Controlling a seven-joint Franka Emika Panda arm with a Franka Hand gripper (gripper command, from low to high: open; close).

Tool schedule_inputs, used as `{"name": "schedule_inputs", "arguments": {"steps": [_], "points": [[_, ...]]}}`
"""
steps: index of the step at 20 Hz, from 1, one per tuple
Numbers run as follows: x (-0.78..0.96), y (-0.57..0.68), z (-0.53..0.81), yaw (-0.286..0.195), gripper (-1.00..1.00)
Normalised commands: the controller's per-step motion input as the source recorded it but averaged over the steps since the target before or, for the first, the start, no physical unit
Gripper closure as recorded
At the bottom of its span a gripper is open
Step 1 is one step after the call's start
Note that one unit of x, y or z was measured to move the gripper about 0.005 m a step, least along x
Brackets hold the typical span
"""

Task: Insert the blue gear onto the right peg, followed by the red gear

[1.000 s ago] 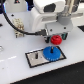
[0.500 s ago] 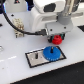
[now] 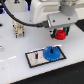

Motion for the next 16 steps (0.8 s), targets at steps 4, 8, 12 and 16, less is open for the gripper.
{"name": "schedule_inputs", "arguments": {"steps": [4,8,12,16], "points": [[0.67,-0.22,0.39,0.000,1.00],[0.66,-0.26,0.29,0.000,1.00],[0.65,-0.26,0.21,0.000,1.00],[0.60,-0.23,0.08,0.000,1.00]]}}
